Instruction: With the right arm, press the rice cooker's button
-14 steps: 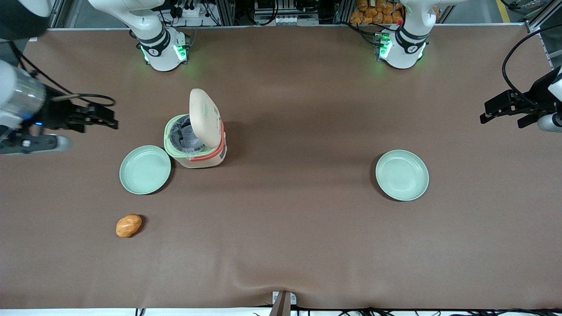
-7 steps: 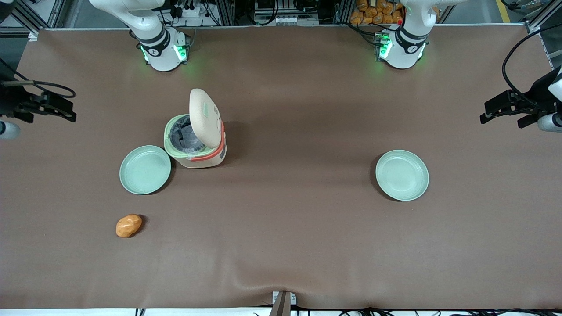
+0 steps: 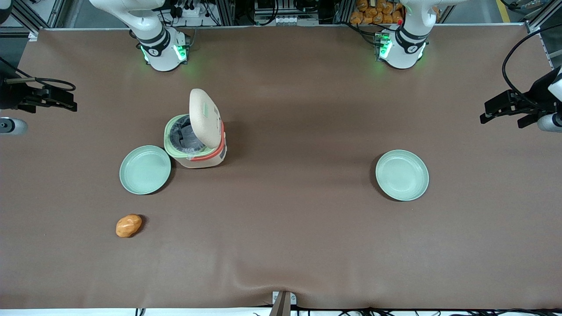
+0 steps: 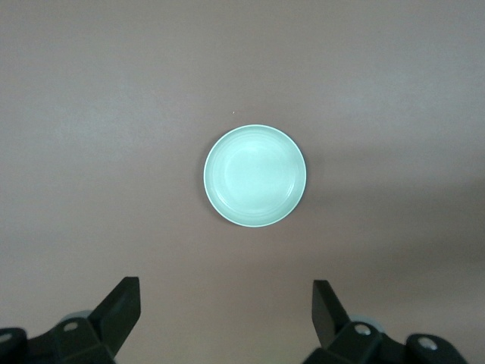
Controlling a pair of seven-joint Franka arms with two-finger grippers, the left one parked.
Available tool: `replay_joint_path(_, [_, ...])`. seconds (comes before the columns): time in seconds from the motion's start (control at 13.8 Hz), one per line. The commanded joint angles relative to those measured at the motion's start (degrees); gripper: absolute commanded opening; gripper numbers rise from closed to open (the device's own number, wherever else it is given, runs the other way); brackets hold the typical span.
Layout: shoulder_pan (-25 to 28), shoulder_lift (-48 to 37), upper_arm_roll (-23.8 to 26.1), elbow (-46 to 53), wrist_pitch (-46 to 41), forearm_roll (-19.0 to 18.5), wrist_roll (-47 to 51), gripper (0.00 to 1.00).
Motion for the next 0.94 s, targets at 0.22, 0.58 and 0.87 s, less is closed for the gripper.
replay_joint_path(0.22, [-1.4, -0.8, -0.3, -1.1, -1.0, 3.1, 4.5, 1.0])
replay_joint_path(0.58, [-1.1, -0.8, -0.7, -1.0, -1.7, 3.5, 4.8, 1.0])
replay_joint_path(0.87, [-1.0, -0.8, -0.7, -1.0, -1.7, 3.2, 4.7, 1.0])
